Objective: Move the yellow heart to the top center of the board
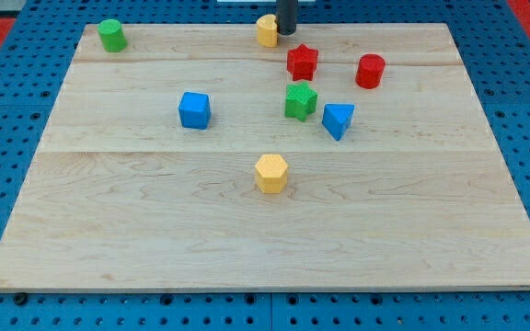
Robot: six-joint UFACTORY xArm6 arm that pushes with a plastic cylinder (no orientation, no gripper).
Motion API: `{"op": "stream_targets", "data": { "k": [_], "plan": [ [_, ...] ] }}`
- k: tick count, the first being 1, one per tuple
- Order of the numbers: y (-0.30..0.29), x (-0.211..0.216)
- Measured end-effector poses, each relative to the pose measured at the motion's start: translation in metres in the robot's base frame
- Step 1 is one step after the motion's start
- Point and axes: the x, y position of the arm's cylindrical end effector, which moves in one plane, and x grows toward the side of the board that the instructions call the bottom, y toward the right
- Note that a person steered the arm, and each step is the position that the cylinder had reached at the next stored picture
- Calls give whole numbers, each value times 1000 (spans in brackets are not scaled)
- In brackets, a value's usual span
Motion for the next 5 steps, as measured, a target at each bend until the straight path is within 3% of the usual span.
{"op": "stream_targets", "data": {
  "k": [2, 4, 5],
  "plan": [
    [-3, 10],
    [-39, 62],
    [-39, 108]
  ]
}}
